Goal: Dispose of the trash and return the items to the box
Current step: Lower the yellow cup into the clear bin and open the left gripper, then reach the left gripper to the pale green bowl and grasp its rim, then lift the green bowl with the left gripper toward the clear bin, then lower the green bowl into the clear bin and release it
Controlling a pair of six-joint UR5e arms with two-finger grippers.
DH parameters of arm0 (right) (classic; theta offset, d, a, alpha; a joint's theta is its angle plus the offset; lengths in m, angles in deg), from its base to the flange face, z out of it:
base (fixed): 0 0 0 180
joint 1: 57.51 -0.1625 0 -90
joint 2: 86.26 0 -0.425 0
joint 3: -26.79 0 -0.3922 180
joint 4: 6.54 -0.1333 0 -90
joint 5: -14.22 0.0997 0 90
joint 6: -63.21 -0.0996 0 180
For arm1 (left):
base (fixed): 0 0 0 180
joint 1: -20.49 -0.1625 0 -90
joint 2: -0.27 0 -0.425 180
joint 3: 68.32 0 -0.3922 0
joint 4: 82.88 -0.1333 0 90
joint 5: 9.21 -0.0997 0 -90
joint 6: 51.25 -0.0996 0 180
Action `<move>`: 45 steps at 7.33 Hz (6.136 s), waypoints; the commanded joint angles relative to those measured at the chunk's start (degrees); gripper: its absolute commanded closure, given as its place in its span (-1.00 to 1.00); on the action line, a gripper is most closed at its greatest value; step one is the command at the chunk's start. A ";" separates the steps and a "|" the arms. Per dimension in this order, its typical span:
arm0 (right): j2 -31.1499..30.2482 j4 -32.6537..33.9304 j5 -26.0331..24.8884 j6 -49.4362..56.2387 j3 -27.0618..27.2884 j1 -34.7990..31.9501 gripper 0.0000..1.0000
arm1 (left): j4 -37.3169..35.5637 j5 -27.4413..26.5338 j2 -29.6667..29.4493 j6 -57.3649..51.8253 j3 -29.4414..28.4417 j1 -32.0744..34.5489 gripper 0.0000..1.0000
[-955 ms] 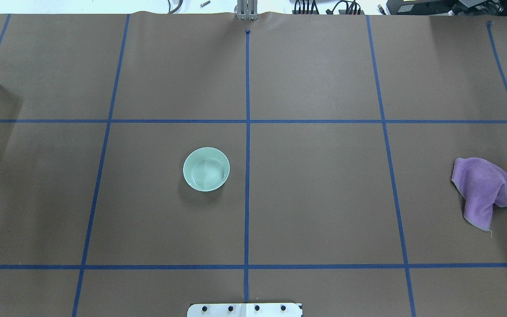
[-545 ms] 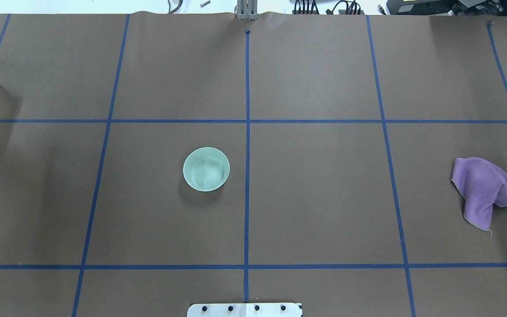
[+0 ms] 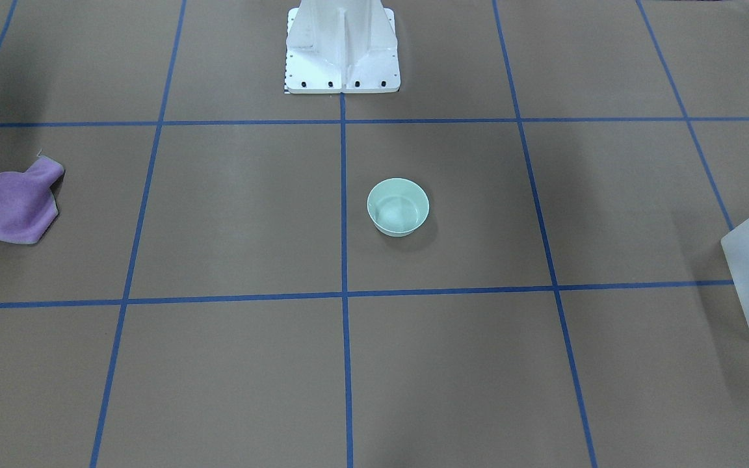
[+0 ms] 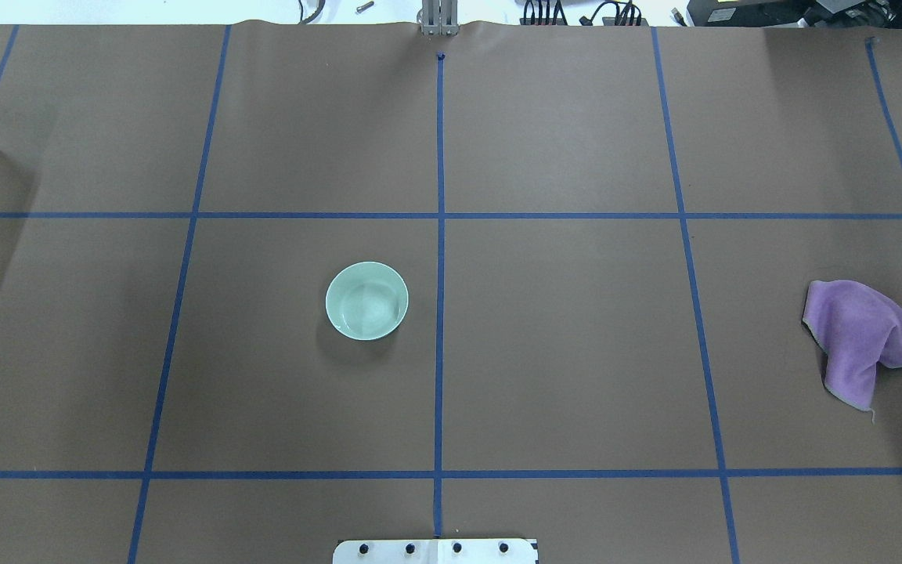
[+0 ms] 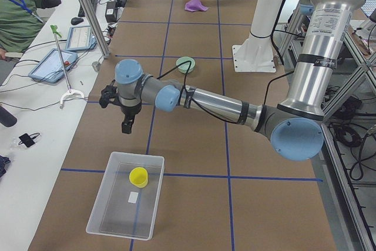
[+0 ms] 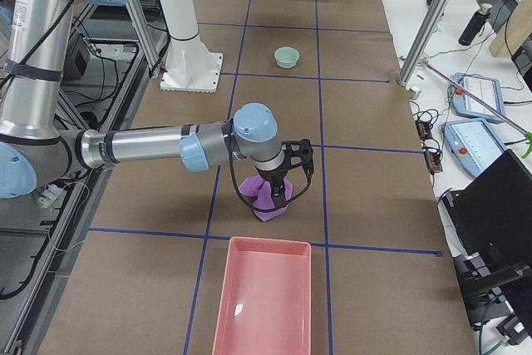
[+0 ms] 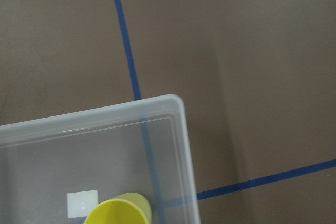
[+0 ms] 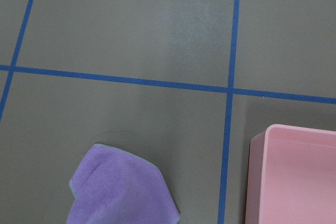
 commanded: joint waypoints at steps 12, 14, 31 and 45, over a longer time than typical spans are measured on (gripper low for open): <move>0.31 -0.09 0.05 -2.60 0.16 1.67 -1.00 | 9.73 -31.91 -15.93 53.83 -0.59 -53.29 0.88; 0.31 -0.09 0.05 -2.59 0.16 1.67 -1.00 | 11.93 -31.74 -16.11 55.32 0.37 -53.29 1.00; 0.75 -0.09 0.05 -2.60 0.16 2.37 -1.00 | 22.72 -11.14 -7.13 -27.91 -47.66 11.49 1.00; 0.66 -1.76 -0.04 -2.68 -0.19 2.72 -1.00 | 16.48 -4.36 -3.30 -24.92 -33.62 11.91 -0.98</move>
